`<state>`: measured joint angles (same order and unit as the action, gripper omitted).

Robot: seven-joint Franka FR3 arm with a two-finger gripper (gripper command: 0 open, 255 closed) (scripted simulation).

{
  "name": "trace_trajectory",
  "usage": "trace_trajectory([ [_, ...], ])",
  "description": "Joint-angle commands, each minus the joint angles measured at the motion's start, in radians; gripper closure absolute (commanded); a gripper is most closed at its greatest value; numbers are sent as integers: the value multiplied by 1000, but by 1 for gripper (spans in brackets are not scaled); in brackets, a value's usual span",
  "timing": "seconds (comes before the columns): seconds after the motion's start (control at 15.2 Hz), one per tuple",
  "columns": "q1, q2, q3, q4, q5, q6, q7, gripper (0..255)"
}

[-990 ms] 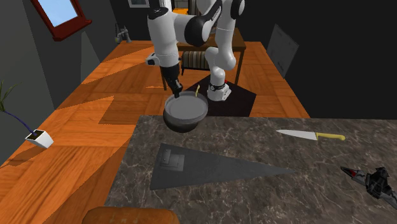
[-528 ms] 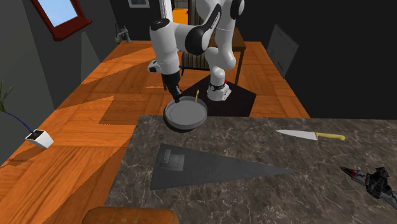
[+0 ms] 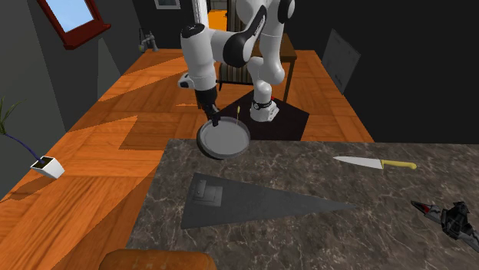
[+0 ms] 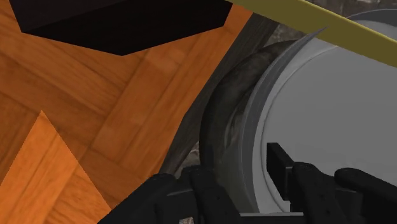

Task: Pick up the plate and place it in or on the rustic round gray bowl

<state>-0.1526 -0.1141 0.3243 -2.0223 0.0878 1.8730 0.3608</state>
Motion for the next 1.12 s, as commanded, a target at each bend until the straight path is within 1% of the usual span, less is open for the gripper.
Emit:
trace_trajectory([
  [0.0,1,3,2,-2,1,0,1,0],
  [0.26,1,1,1,-3,2,0,0,0],
  [0.53,-3,-3,-5,119,-1,-127,1,0],
  [1.06,-3,-3,-5,119,-1,-127,1,0],
])
